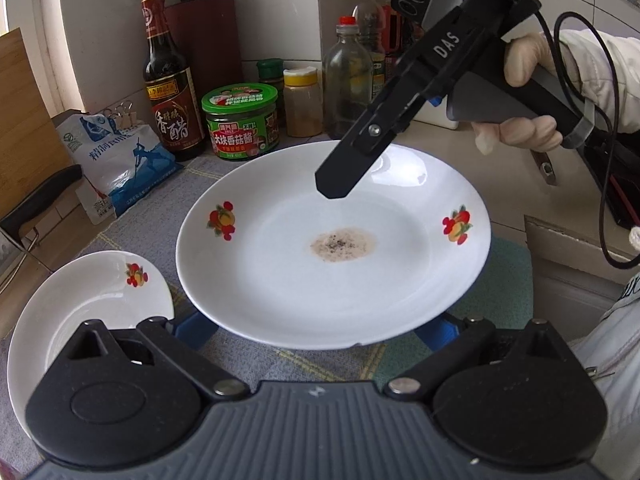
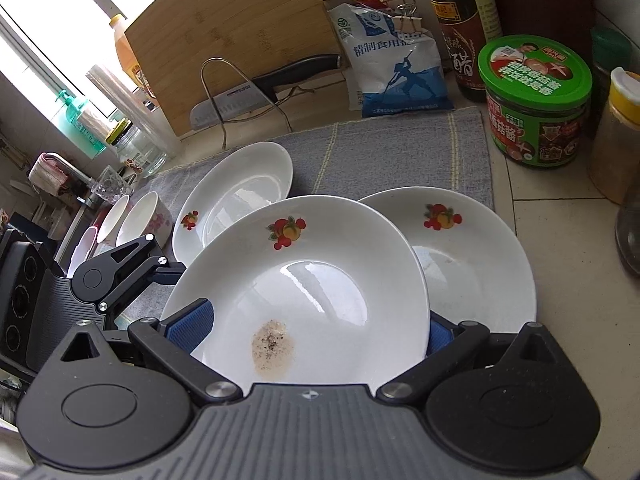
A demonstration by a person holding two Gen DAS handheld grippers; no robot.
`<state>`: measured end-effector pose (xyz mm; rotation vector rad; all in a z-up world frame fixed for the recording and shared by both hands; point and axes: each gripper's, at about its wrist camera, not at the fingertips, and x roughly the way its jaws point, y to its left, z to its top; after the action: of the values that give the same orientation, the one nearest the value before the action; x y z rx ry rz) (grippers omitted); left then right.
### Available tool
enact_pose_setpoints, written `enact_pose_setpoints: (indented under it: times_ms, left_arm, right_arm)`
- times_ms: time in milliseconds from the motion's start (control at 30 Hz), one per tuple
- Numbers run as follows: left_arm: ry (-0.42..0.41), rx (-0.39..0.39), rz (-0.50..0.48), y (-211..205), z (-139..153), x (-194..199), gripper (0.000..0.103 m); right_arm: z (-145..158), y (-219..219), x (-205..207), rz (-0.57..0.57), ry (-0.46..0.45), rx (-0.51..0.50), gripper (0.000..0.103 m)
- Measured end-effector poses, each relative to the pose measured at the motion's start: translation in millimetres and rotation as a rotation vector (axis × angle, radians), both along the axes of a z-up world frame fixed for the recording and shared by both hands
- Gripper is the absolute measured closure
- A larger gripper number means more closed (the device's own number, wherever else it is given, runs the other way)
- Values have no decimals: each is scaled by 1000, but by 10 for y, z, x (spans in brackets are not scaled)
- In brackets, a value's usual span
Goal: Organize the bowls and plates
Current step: 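Lower the stained plate onto the placed flower plate with the right tool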
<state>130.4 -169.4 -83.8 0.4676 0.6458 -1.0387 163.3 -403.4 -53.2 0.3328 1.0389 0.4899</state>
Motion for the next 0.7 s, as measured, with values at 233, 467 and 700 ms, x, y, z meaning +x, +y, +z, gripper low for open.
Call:
enact_pose_setpoints:
  times_ms: [233, 467, 700]
  left_arm:
    - [8, 23, 5, -169, -66, 91, 2]
    - [16, 42, 6, -238, -105, 172, 2]
    - [22, 52, -1, -275, -133, 221, 2]
  right_arm:
    - [-117, -182, 94, -6, 12, 22, 0]
    - [-207, -275, 153, -10, 27, 36, 0]
    - [-264, -320, 153, -22, 35, 42, 0]
